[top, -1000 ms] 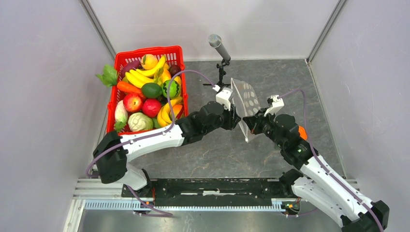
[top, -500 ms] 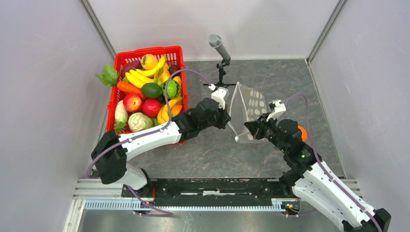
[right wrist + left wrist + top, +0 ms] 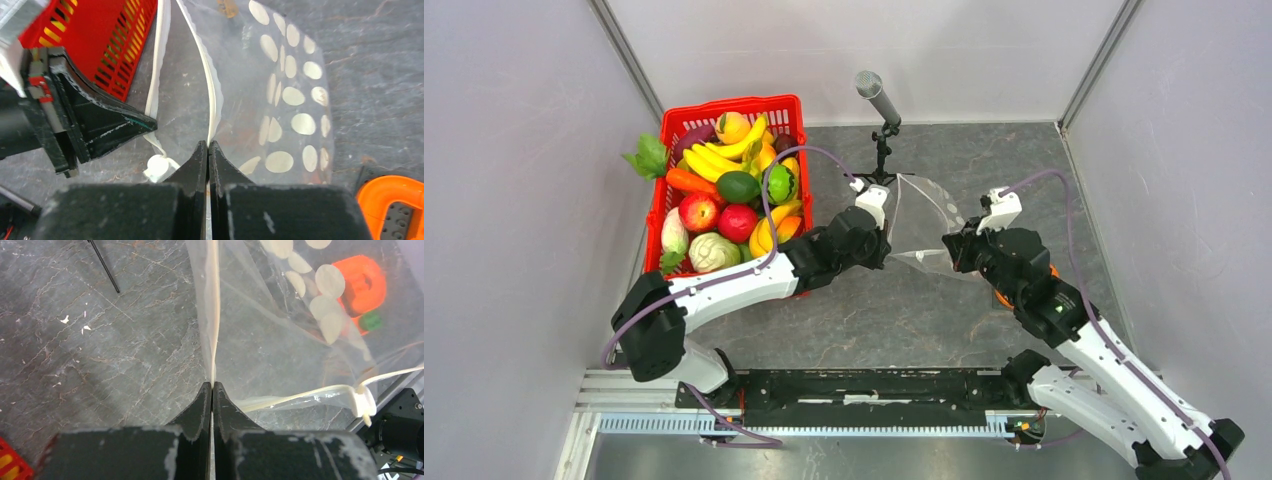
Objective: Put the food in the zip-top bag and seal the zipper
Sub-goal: Open the zipper of the food storage bag.
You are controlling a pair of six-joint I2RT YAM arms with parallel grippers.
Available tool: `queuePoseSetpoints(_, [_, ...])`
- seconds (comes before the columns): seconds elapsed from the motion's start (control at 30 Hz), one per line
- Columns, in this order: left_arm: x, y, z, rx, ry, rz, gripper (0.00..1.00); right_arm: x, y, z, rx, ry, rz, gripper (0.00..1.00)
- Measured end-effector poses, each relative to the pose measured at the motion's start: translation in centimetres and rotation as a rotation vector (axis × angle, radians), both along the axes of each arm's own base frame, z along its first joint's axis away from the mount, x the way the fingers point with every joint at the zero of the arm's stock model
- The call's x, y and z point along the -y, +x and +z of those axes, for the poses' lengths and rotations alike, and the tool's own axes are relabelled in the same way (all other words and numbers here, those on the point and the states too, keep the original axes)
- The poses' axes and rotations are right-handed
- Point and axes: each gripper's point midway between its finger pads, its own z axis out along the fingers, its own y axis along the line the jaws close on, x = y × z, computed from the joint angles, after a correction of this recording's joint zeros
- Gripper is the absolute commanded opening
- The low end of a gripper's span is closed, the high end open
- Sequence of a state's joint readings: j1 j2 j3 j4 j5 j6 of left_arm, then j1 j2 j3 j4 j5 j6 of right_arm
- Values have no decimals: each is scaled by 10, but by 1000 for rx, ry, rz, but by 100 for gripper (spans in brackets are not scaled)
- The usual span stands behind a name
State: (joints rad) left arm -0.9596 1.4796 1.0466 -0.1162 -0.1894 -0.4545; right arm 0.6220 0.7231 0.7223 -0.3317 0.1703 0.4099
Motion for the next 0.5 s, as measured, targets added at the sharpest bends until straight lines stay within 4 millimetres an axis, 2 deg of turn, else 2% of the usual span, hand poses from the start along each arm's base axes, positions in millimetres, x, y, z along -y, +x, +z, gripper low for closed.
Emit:
queuePoseSetpoints(0.1, [-1, 2, 4, 8, 3, 15, 3, 7, -1, 17, 40, -13, -32, 0])
queuePoseSetpoints(0.2, [7, 4, 21, 27, -26, 8, 13, 10, 1, 30, 50, -34, -45, 0])
queuePoseSetpoints(0.23, [8, 6, 27, 32, -35, 6, 22, 10, 3, 35, 53, -36, -50, 0])
queuePoseSetpoints(0.3, [10, 6, 33, 32, -43, -1, 49, 8, 6, 36, 53, -39, -59, 0])
queuePoseSetpoints(0.37, [12, 5, 37, 31, -42, -23, 51, 11, 7, 30, 40, -50, -78, 0])
queuePoseSetpoints(0.43, [13, 2, 38, 22, -40, -40, 61, 14, 8, 23, 29, -59, -99, 0])
queuePoseSetpoints(0.5, [13, -1, 38, 17, -34, -58, 67, 15, 9, 18, 18, -65, -110, 0])
